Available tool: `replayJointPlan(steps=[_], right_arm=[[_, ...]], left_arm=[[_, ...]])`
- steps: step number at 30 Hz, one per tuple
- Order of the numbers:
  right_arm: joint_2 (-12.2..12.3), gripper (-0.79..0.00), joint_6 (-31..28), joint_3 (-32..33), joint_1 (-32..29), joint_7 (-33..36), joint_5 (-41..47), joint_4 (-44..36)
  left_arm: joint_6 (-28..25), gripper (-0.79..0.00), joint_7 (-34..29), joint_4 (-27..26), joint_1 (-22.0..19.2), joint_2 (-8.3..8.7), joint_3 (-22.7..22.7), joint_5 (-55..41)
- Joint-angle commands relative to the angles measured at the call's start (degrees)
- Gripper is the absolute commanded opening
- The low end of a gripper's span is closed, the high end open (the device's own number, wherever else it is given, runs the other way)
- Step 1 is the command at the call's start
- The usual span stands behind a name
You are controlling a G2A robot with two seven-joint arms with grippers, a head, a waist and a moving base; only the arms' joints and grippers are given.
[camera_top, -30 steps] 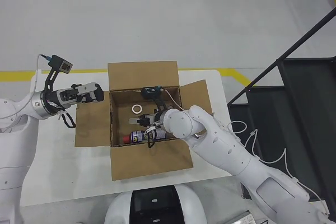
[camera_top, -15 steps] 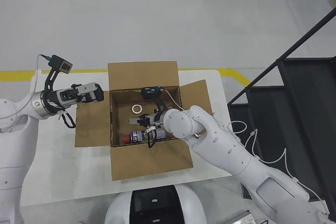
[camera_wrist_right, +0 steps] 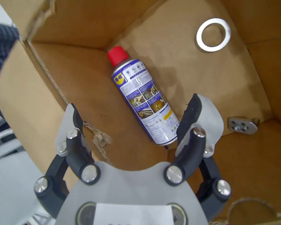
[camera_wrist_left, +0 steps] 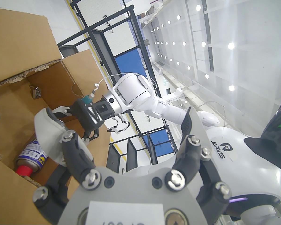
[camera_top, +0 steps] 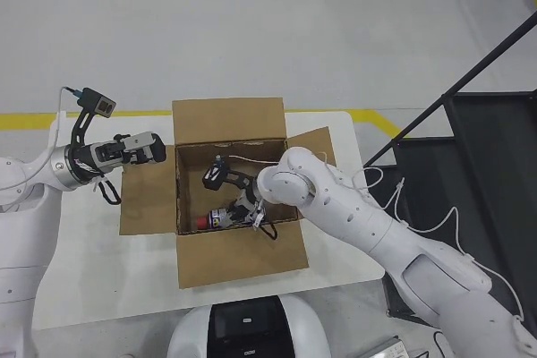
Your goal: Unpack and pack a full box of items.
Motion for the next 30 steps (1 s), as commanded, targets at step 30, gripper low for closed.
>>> replayJointPlan(steps=[30], right_arm=[[-3.7,0.0,-13.0,-8.4,5.3,1.7,-9.7,8.4]], left_arm=[[-1.7,0.0,10.1,-2.2,6.2,1.13,-8.0,0.0]])
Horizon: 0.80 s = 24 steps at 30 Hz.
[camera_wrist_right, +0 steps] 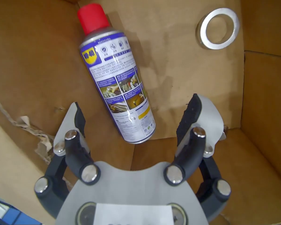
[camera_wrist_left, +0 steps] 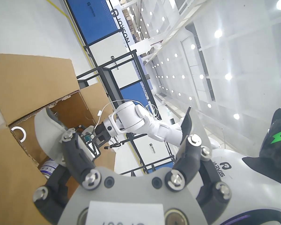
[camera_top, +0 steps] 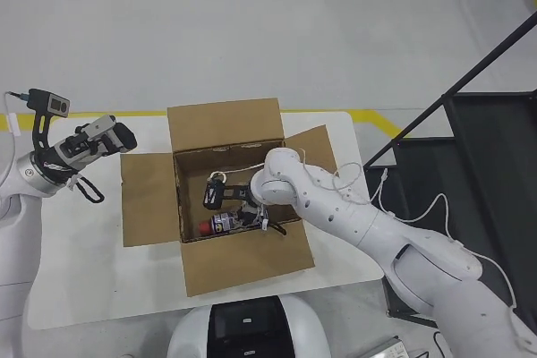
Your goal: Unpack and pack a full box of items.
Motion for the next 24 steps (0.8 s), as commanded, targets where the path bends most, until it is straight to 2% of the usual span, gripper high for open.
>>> replayJointPlan(steps=[1,4,14,20,21,23,24], right_arm=[[-0.9,0.0,-0.9,-1.3,0.9,0.7,-0.3,1.7],[-2.7,0.0,-1.1,-3.2,2.1,1.0,-0.2,4.6],[-9.0,0.0,-2.5,-8.6,3.9,-5.6,-2.2,14.3],[-11.8,0.0,-3.4,-10.1,4.3,-8.5,-3.8,19.9],[-12.2,-0.225,-3.6,-10.2,4.5,-8.7,-4.0,20.7],[-12.9,-0.468,-3.7,-10.5,4.6,-9.0,-4.3,22.2],[-13.3,-0.634,-3.8,-10.5,4.7,-9.1,-4.4,22.8]], left_arm=[[0.0,0.0,0.0,0.0,0.0,0.0,0.0,0.0],[0.0,0.0,0.0,0.0,0.0,0.0,0.0,0.0],[0.0,0.0,0.0,0.0,0.0,0.0,0.0,0.0],[0.0,0.0,0.0,0.0,0.0,0.0,0.0,0.0],[0.0,0.0,0.0,0.0,0.0,0.0,0.0,0.0],[0.0,0.0,0.0,0.0,0.0,0.0,0.0,0.0],[0.0,0.0,0.0,0.0,0.0,0.0,0.0,0.0]])
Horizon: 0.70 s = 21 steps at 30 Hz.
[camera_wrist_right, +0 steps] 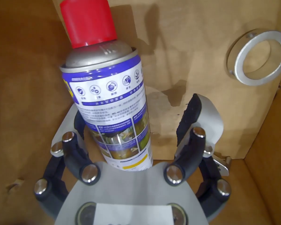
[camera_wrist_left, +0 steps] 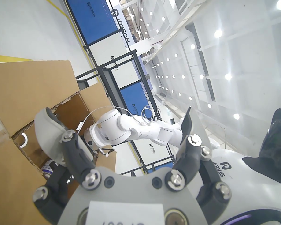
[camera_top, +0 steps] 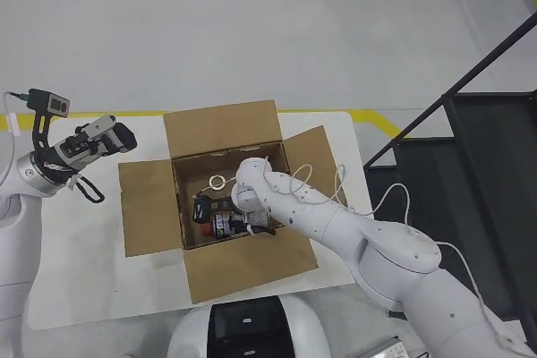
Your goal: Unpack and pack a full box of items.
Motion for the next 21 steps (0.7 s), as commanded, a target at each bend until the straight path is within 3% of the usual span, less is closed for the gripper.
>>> replayJointPlan(steps=[1,12,21], right_arm=[[-0.6,-0.763,-0.2,-0.1,0.1,-0.3,-0.1,1.2],[-2.1,-0.785,-0.6,1.8,1.5,-3.5,0.7,5.8],[1.4,-0.785,0.6,6.7,0.9,-7.6,0.1,2.2]], left_arm=[[0.0,0.0,0.0,0.0,0.0,0.0,0.0,0.0],[0.0,0.0,0.0,0.0,0.0,0.0,0.0,0.0],[0.0,0.0,0.0,0.0,0.0,0.0,0.0,0.0]])
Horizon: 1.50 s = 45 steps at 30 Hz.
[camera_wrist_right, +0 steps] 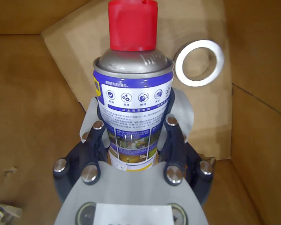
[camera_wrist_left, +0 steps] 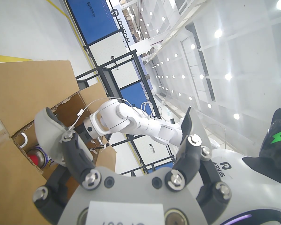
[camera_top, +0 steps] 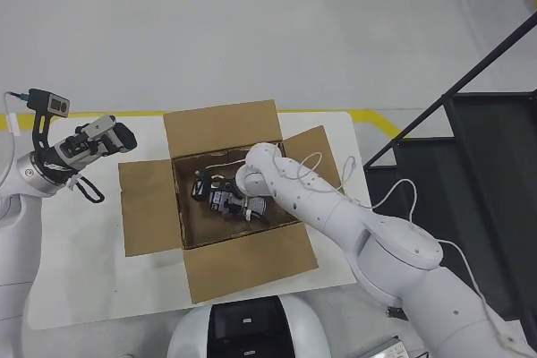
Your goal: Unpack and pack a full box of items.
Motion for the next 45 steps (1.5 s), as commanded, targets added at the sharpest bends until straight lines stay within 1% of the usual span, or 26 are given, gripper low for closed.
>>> replayJointPlan(steps=[1,6,10,13,16,19,21,25,45], right_arm=[[1.2,-0.785,0.7,1.2,-0.7,0.2,-0.4,-2.0],[5.5,-0.785,1.8,6.3,-4.0,-0.1,-1.4,-9.2],[9.9,-0.785,1.5,12.3,-8.9,-1.1,-3.2,-18.6],[13.6,-0.785,1.6,18.7,-14.6,-3.6,-5.5,-27.8],[17.0,-0.785,1.0,25.9,-21.9,-6.2,-9.2,-38.0],[19.6,-0.785,1.2,32.6,-29.6,-9.6,-13.7,-47.5],[20.7,-0.785,1.7,35.6,-34.0,-11.0,-16.1,-52.4],[21.9,-0.785,3.9,40.1,-40.3,-15.9,-18.3,-58.7],[21.9,-0.785,3.9,40.1,-40.3,-15.9,-18.3,-58.7]], left_arm=[[0.0,0.0,0.0,0.0,0.0,0.0,0.0,0.0],[0.0,0.0,0.0,0.0,0.0,0.0,0.0,0.0],[0.0,0.0,0.0,0.0,0.0,0.0,0.0,0.0],[0.0,0.0,0.0,0.0,0.0,0.0,0.0,0.0],[0.0,0.0,0.0,0.0,0.0,0.0,0.0,0.0],[0.0,0.0,0.0,0.0,0.0,0.0,0.0,0.0],[0.0,0.0,0.0,0.0,0.0,0.0,0.0,0.0],[0.0,0.0,0.0,0.0,0.0,0.0,0.0,0.0],[0.0,0.0,0.0,0.0,0.0,0.0,0.0,0.0]])
